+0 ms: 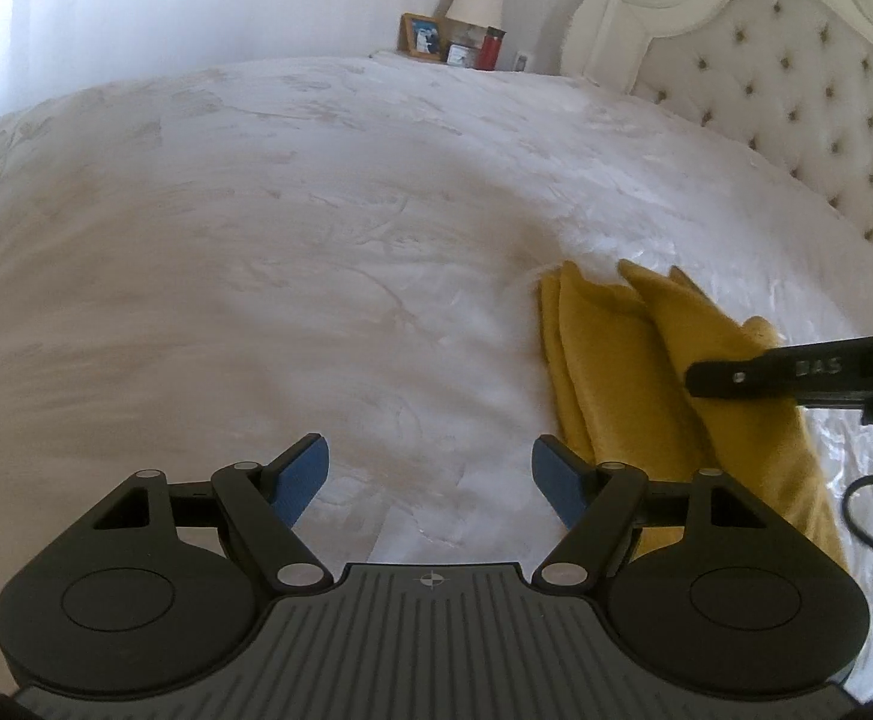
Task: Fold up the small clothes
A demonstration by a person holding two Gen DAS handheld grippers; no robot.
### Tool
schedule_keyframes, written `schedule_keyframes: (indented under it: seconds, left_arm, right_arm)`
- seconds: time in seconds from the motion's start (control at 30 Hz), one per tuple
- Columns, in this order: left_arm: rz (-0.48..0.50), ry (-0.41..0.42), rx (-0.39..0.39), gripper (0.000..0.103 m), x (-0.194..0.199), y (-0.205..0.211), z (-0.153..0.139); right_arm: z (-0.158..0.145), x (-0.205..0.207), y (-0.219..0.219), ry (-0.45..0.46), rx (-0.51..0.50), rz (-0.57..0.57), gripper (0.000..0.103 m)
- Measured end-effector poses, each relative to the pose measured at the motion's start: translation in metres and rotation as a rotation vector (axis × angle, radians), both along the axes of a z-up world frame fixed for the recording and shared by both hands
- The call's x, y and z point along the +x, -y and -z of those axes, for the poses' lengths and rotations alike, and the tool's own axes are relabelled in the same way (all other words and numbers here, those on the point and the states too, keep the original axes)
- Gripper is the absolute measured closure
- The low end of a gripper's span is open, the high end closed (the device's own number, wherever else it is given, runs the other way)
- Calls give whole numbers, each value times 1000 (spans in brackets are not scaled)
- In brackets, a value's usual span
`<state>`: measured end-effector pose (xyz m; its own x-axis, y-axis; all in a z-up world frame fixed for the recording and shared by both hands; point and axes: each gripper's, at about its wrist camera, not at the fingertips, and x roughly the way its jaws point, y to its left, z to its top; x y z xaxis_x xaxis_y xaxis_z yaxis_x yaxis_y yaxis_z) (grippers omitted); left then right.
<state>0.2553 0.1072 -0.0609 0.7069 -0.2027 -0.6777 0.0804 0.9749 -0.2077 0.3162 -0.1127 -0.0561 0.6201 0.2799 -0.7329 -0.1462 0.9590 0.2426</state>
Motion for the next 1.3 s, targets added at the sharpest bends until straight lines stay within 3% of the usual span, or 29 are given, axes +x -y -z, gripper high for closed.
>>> schedule_keyframes:
  seconds: [0.07,0.13,0.27,0.37,0.5,0.63,0.83,0.93,1.1,1.17,1.3]
  left_arm:
    - [-2,0,3,29,-2,1,1]
    - [8,-3,1,29,-1,1,4]
    - [16,-6,-14,29,2,-3,6]
    - [24,-10,-37,29,4,-5,7]
    - [54,7,-52,29,1,-2,5]
    - [84,28,-31,29,-4,5,2]
    - [94,18,-4,29,-3,14,-2]
    - [134,33,-5,29,4,22,-9]
    - [163,86,10,29,36,48,-18]
    - [184,69,4,29,53,61,-14]
    - [204,-4,-20,29,87,81,3]
  right_arm:
    - [7,6,-13,-17,-36,-23,64]
    - [14,9,-14,-31,31,-32,55]
    - [3,-7,2,56,168,-43,55]
    - [-13,-27,25,137,187,-26,53]
    - [-18,-49,47,149,107,-10,51]
    - [2,-57,46,107,58,-28,51]
    - [41,-79,-4,24,18,-236,51]
    - [34,-88,-4,50,38,-270,51]
    - [6,-87,35,146,69,-162,46]
    - [-2,-80,56,183,47,-79,39]
    - [-4,-57,95,197,49,57,38]
